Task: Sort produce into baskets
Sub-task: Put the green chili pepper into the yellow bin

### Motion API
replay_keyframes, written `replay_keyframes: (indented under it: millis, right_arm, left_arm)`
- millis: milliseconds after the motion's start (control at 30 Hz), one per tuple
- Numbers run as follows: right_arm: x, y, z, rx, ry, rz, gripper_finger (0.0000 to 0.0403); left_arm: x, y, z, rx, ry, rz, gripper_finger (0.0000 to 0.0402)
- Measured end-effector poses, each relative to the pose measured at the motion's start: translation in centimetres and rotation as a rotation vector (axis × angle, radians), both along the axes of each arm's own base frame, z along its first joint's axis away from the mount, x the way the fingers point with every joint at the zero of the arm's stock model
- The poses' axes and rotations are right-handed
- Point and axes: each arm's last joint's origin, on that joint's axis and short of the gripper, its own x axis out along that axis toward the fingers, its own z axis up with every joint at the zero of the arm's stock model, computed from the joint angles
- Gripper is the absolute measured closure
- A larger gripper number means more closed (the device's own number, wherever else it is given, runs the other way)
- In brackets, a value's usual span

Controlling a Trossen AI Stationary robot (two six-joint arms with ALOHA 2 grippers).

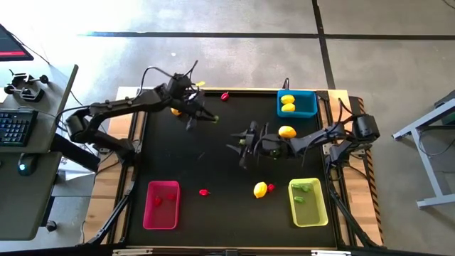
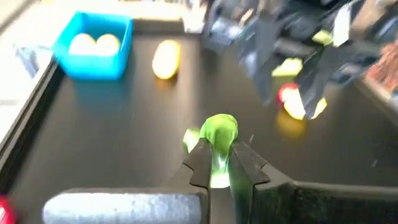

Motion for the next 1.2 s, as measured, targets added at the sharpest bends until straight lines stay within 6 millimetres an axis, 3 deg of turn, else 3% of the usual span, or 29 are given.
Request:
replay_keyframes:
  millis: [333,567,867,1000,1200]
  right_arm:
    - [0.1,-1.6,1.2,0.075,-0.149,-0.071,0.0214]
    - [0.5,-1.6,1.9,0.080,-0.184,-0.034,0.0214]
    - [2.8,-1.3,2.8,0.008,-0.158,0.024,0.0216]
    - [3.0,-1.3,2.9,0.006,-0.153,0.016,0.0248]
    - [3.0,-1.3,2.9,0.005,-0.155,0.002,0.0338]
  left_arm:
    - [0.5,-3.1,-1.9,0.031,-0.356,-0.067,0.0393]
    - [0.9,-5.1,-2.7,0.089,-0.411,-0.045,0.0394]
    - [1.4,-6.5,-2.2,0.112,-0.462,-0.065,0.0394]
    - [1.4,-6.5,-2.2,0.112,-0.461,-0.065,0.0394]
    - [1.4,-6.4,-2.3,0.110,-0.455,-0.067,0.0394]
